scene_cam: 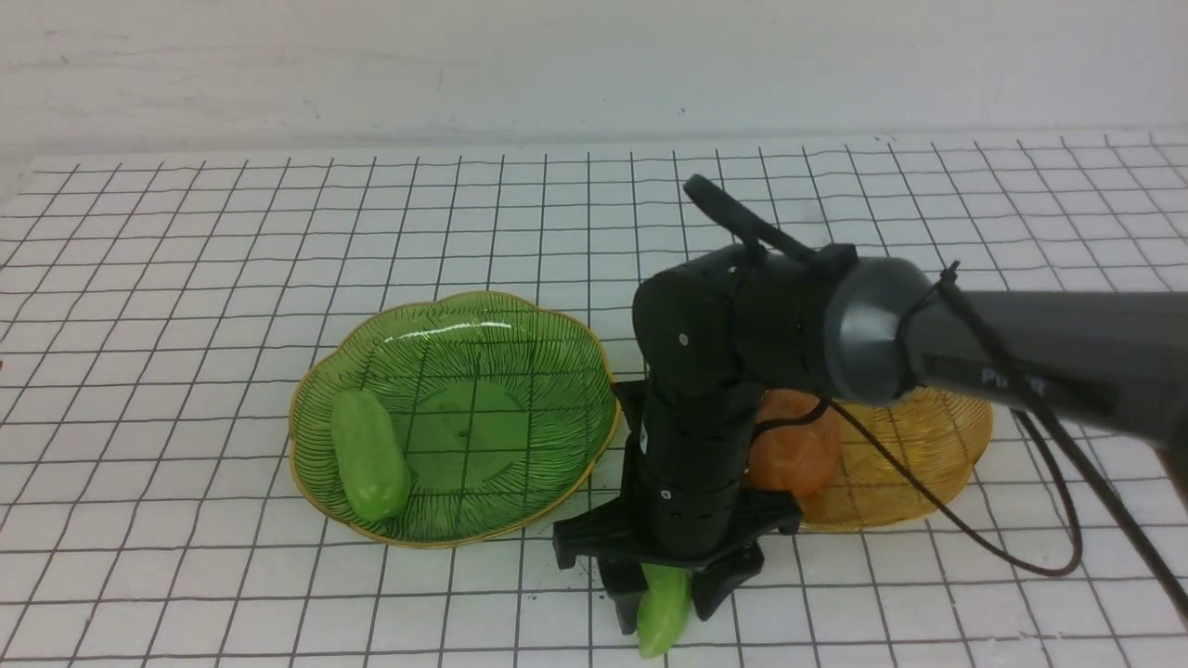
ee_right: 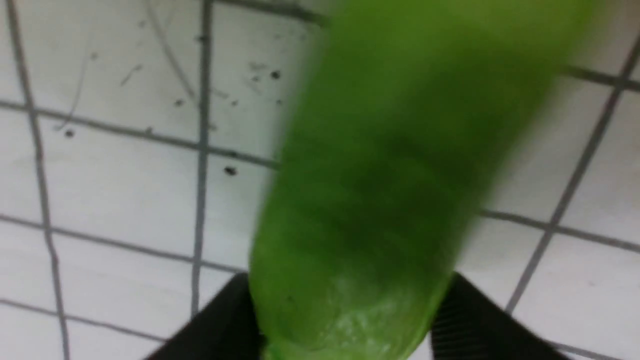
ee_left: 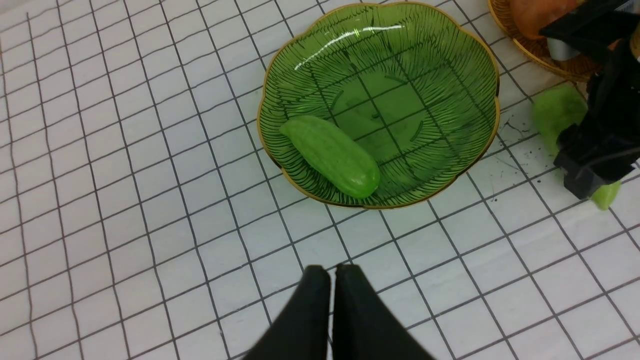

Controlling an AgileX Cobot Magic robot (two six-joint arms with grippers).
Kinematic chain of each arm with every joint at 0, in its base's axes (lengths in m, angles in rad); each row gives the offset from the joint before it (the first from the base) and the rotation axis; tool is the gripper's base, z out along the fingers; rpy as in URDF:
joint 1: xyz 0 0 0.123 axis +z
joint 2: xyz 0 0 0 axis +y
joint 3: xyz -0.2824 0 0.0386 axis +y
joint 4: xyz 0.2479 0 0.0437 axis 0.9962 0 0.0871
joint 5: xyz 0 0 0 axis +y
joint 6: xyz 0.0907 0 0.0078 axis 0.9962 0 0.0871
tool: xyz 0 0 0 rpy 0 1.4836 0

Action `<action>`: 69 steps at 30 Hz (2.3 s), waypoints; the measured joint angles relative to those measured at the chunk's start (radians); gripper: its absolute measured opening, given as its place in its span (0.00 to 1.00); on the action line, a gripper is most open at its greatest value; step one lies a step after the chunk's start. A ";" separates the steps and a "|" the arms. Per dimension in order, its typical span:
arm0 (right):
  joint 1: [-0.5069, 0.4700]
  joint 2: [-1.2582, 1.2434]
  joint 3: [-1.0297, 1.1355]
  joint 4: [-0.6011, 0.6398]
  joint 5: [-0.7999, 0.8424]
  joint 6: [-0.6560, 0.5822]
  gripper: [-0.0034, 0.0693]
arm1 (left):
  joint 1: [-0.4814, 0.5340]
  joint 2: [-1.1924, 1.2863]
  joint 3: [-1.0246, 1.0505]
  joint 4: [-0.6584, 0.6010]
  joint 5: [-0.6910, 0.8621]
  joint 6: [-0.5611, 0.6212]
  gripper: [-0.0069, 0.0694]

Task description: Put different types of vegetables on the plate.

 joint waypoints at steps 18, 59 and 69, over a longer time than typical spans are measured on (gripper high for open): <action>0.031 -0.070 -0.233 0.099 -0.026 -0.124 0.55 | 0.000 0.000 0.000 0.000 0.000 0.000 0.08; 0.022 -0.646 -0.428 -0.389 0.059 -0.097 0.03 | 0.000 -0.158 0.000 0.000 0.042 -0.046 0.08; 0.022 -1.471 0.479 -0.673 -0.532 0.090 0.03 | 0.000 -0.163 0.000 -0.017 0.000 -0.046 0.08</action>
